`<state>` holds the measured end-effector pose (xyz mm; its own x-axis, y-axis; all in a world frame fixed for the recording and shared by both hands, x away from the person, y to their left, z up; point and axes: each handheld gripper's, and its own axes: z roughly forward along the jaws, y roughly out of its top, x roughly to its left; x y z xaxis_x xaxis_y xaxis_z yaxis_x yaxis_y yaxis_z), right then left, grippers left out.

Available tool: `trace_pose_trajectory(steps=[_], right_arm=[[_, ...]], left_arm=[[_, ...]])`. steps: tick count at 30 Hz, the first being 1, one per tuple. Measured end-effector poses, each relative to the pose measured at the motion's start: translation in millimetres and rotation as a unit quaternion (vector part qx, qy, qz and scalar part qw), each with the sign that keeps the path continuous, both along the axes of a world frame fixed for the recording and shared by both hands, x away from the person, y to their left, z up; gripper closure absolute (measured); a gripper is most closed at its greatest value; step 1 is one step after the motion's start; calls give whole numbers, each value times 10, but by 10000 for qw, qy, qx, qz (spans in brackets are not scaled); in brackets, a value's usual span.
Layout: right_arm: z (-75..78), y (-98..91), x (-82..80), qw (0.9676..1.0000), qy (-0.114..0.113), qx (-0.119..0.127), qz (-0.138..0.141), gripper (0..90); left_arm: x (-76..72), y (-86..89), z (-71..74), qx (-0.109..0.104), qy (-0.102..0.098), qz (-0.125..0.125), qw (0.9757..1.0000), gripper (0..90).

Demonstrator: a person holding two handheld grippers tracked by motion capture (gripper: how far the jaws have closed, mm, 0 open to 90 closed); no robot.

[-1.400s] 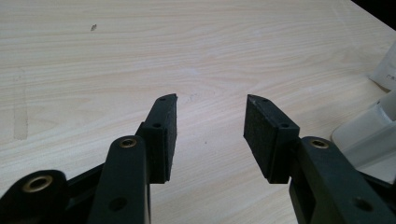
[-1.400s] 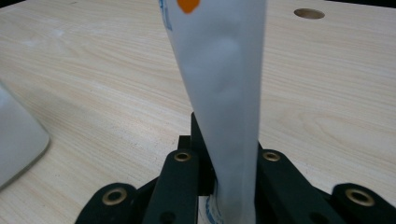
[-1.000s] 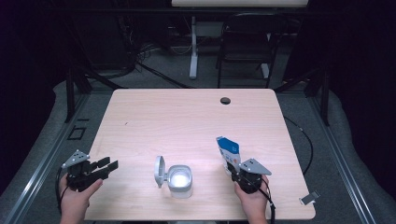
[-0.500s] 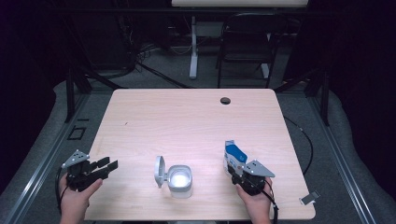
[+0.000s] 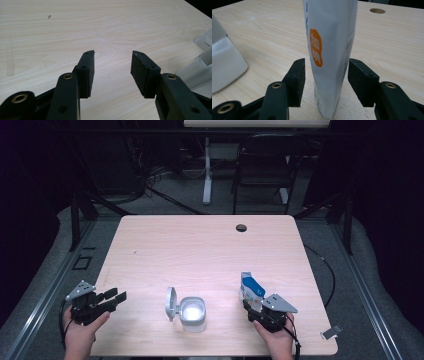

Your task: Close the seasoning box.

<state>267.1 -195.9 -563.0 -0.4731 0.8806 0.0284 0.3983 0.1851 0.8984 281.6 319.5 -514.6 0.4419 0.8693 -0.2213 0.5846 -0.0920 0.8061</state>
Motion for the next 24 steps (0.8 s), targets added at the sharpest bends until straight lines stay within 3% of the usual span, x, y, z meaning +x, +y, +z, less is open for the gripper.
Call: trace_pose_trajectory(steps=[24], right_arm=[[26,16,-162,9998,47,-28,193,361]], left_arm=[[15,49,-13,-15,29,75,10000,545]])
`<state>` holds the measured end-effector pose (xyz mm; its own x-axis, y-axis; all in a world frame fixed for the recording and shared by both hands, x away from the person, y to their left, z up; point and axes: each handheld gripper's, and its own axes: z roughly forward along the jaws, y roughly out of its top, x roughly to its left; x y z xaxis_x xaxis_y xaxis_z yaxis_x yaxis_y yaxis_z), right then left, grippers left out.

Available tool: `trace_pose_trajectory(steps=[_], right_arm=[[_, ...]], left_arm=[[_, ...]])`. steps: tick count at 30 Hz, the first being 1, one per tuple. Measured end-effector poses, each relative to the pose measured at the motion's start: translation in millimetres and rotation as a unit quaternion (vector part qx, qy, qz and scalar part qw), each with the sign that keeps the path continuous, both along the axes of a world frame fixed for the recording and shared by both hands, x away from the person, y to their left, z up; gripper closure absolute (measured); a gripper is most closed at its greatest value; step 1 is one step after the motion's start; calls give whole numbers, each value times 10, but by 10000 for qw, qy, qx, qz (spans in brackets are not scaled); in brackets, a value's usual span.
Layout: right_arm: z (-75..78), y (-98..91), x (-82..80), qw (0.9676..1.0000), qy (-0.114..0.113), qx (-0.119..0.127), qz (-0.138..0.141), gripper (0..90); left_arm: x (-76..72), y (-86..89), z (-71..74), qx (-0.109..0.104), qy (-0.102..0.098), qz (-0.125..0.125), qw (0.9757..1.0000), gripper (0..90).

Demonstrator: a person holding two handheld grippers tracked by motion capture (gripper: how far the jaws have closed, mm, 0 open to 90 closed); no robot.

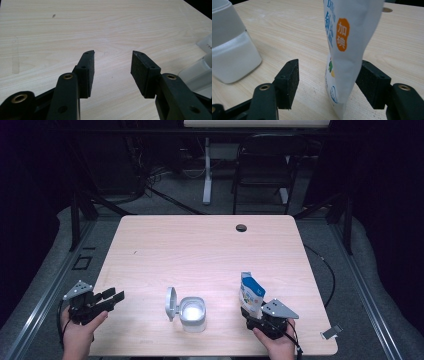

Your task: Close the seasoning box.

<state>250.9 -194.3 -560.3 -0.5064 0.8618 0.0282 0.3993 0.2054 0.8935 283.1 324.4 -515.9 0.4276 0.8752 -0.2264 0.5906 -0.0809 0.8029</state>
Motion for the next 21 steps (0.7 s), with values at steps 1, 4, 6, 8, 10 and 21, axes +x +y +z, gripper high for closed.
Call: trace_pose_trajectory(steps=[1,4,6,8,10,21], right_arm=[[-8,9,-7,10000,-27,76,-7,355],[-2,0,-17,10000,-16,-37,42,352],[-6,-3,-25,10000,-4,-35,76,350],[-2,-16,-37,9999,15,-47,92,349],[-4,-19,-47,9999,27,-71,110,345],[-27,-26,-98,9999,-31,19,119,333]], left_arm=[[1,-19,-1,21,-21,-25,10000,545],[-5,-34,5,56,0,-55,10000,546],[-11,-52,6,49,-25,-71,10000,546],[-17,-64,11,77,-14,-109,9999,546],[-21,-84,12,83,-35,-121,9999,546],[-58,-192,15,133,-74,-254,9996,554]])
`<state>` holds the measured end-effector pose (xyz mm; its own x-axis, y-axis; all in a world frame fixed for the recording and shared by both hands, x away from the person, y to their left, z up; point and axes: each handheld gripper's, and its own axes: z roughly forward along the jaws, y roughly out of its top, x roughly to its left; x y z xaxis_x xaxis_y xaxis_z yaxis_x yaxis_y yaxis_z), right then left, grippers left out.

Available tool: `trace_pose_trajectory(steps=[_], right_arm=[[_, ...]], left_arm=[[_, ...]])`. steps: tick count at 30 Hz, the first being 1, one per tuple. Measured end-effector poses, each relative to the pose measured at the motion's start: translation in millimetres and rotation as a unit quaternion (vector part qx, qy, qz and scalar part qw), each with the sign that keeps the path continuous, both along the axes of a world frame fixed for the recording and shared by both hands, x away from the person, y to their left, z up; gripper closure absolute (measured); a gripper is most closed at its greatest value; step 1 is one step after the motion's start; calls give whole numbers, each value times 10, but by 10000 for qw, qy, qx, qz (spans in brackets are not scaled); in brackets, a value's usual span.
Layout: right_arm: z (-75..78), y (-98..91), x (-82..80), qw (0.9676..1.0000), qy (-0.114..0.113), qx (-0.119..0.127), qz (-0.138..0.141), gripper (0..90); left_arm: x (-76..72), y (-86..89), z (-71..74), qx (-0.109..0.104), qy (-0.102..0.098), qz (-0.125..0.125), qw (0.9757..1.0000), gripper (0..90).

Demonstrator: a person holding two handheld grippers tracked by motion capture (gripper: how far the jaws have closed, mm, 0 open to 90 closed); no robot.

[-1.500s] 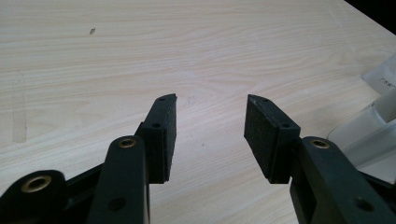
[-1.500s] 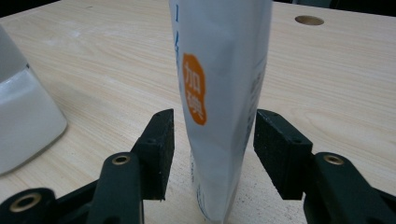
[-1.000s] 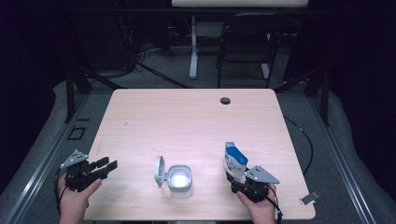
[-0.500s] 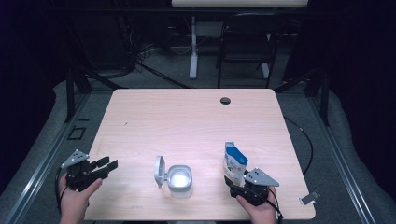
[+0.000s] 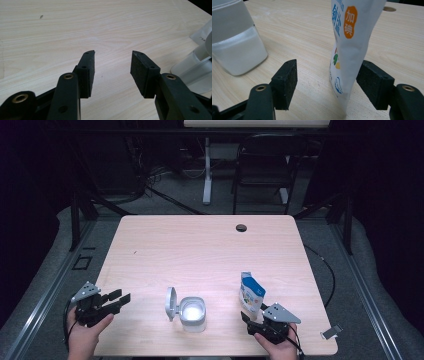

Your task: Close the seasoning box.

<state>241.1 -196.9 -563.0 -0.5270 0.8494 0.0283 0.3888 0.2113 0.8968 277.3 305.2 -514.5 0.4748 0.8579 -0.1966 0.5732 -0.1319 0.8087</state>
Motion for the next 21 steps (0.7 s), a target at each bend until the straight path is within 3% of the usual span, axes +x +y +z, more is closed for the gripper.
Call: trace_pose_trajectory(steps=[6,10,14,21], right_arm=[[-14,-13,-6,10000,5,44,-8,332],[-29,-14,-19,10000,51,31,6,332],[-27,-32,-38,10000,49,32,-12,332],[-16,-38,-60,10000,68,-26,-16,333]], left_arm=[[-18,-103,-2,78,37,-193,9998,620],[-51,-200,10,176,42,-360,9992,717],[-71,-275,26,220,45,-567,9981,869],[-112,-403,67,168,19,-855,9962,900]])
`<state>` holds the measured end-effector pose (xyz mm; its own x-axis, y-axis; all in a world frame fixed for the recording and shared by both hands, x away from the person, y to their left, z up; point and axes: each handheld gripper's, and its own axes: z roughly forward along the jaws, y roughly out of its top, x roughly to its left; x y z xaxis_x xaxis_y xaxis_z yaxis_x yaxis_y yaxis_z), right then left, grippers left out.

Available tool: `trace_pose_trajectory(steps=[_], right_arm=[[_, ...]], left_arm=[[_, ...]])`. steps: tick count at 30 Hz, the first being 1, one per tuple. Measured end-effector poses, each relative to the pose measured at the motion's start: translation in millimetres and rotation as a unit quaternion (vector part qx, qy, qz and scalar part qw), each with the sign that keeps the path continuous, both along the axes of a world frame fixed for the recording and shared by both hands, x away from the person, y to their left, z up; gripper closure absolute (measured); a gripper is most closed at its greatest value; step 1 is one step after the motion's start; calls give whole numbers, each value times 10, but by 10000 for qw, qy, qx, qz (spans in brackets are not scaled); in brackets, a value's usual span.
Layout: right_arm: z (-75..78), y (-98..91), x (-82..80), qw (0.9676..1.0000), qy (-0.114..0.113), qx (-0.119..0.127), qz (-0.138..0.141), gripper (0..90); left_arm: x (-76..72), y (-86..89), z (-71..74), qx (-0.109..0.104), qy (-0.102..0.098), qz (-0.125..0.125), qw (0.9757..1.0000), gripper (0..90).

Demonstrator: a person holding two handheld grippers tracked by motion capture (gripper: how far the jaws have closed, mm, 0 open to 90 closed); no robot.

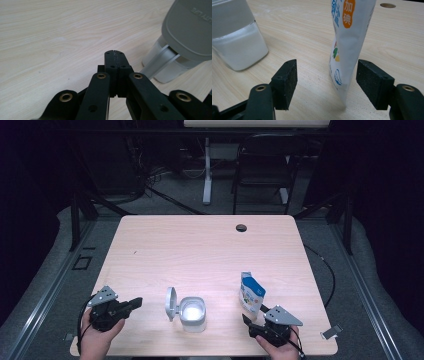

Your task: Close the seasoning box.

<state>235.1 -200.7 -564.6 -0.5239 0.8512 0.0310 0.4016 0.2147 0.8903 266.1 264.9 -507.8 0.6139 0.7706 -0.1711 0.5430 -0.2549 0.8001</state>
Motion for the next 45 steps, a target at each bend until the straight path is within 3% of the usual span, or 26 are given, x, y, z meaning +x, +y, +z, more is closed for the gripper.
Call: trace_pose_trajectory(steps=[13,23,34,45], right_arm=[[-26,25,-7,9999,101,-88,-54,329],[-47,4,-30,9998,134,-145,-92,321],[-38,-29,-28,9999,129,-99,-43,321],[-40,-89,-28,9998,161,-43,-53,321]], left_arm=[[-55,-250,68,-36,-48,-507,9987,900],[-70,-330,127,-162,-105,-618,9979,900],[-83,-514,173,-56,-117,-717,9973,900],[-89,-687,216,-144,-158,-826,9963,900]])
